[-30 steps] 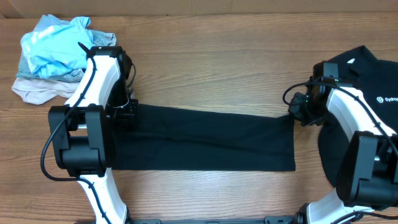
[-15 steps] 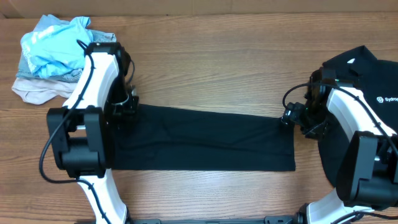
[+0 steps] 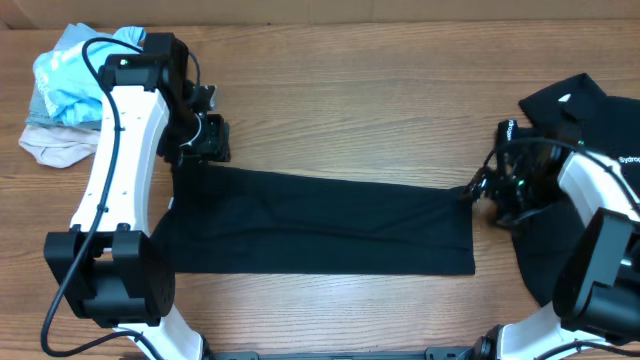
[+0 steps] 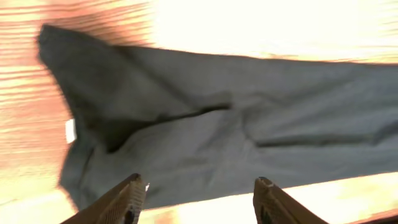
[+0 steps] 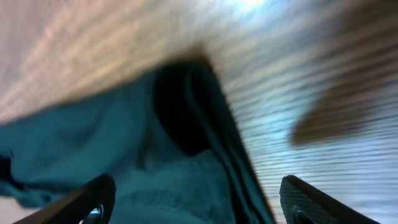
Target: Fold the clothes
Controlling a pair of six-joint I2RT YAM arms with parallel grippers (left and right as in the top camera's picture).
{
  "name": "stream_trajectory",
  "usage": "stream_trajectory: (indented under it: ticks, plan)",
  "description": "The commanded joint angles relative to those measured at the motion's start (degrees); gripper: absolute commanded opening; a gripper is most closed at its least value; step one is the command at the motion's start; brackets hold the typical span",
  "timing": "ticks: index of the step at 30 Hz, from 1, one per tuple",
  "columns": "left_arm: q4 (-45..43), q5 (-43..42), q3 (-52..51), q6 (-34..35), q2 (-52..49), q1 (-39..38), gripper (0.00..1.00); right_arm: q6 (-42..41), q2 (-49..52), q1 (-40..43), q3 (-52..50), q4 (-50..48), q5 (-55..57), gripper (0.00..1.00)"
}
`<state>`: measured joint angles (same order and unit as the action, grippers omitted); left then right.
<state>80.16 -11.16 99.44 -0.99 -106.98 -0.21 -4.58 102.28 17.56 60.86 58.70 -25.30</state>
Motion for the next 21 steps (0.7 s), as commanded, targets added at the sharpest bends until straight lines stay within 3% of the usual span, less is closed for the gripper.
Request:
stream_trajectory:
  ticks: [1, 6, 15, 21]
  plan:
    - [-1.6, -7.1, -3.6, -3.0, -0.6, 0.5, 0.62, -0.3, 0.0, -0.7, -4.1, -2.9, -3.0, 0.88]
    - [-1.2, -7.9, -5.1, -5.9, -0.6, 0.5, 0.68, -4.4, 0.0, -0.7, -9.0, -8.0, -0.3, 0.73]
    - [-2.9, -7.9, -5.1, -6.8, -0.6, 0.5, 0.71, -0.8, -1.0, -2.0, -8.6, -8.5, -6.4, 0.04]
    - [-2.3, -7.7, -5.1, -7.7, -0.6, 0.5, 0.72, -1.0, -4.5, 3.0, 0.8, -1.0, -6.3, 0.04]
